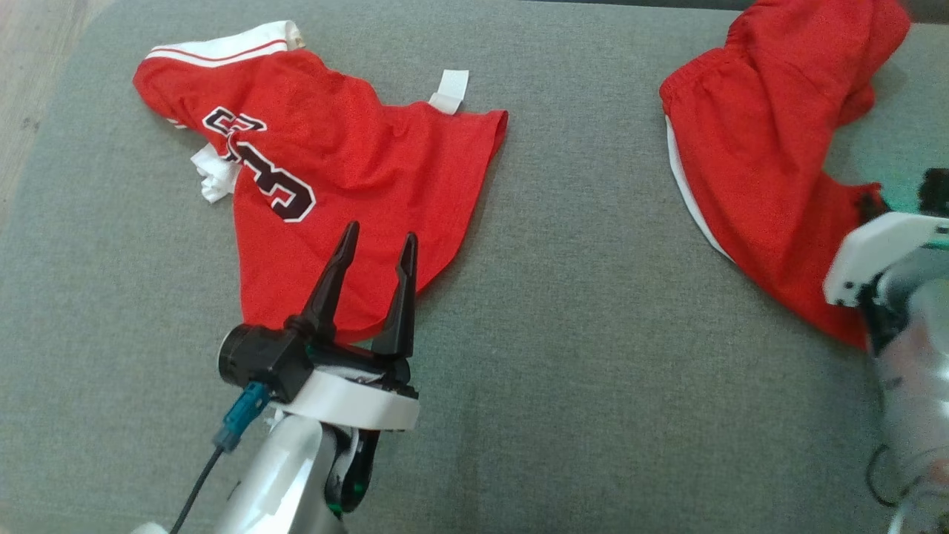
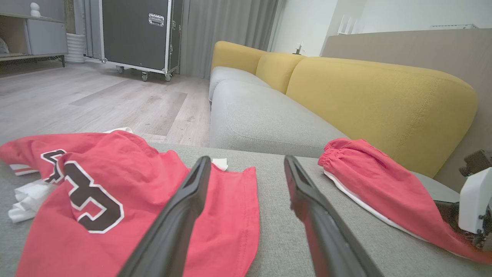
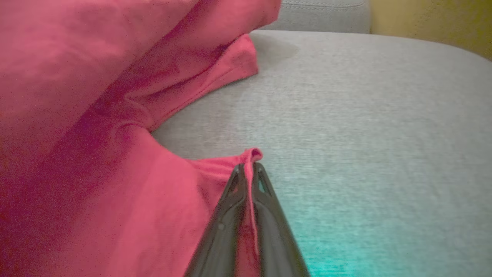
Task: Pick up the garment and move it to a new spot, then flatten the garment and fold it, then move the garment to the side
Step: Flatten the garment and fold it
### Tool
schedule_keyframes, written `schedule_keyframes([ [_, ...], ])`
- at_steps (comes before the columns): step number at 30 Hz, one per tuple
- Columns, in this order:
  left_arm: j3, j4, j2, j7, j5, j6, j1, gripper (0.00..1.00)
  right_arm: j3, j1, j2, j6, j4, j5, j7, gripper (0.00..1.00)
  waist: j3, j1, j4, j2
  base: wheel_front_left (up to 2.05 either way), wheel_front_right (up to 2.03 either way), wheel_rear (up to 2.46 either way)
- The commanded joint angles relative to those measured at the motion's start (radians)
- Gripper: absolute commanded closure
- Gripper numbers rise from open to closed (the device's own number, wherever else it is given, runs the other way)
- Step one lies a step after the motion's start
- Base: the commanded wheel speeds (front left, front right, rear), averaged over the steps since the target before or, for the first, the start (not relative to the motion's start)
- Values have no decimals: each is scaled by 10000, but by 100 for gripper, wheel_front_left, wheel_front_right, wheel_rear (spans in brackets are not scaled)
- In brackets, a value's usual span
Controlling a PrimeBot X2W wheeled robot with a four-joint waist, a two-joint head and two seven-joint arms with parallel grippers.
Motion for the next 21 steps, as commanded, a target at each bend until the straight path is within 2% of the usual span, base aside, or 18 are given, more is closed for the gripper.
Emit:
schedule_keyframes([
  [1, 334, -301, 68, -80, -79, 29, -348, 0, 75, -94, -258, 33, -147, -120, -87, 100, -8, -1, -10, 0, 0, 0, 0],
  [9, 171, -293, 68, -80, -228, 102, -404, 0, -1328, -590, -1685, 33, -526, -1160, -178, 100, -83, -1, 31, 0, 0, 0, 0],
  [14, 179, -296, 68, -80, -239, 118, -448, 0, -2041, -1034, -2183, 33, -785, -1964, -211, 100, -80, -1, 39, 0, 0, 0, 0],
  [15, 202, -290, 68, -80, -233, 116, -454, 0, -2135, -1097, -2195, 33, -838, -2161, -239, 35, -88, -1, 31, 0, 0, 0, 0],
  [16, 224, -284, 68, -80, -226, 115, -454, 0, -2231, -1143, -2173, 33, -882, -2355, -254, 0, -111, -1, 17, 0, 0, 0, 0],
  [21, 320, -285, 68, -80, -223, 122, -390, 0, -2552, -1365, -1632, 33, -1045, -2999, -943, 0, -370, -1, -130, 0, 0, 0, 0],
])
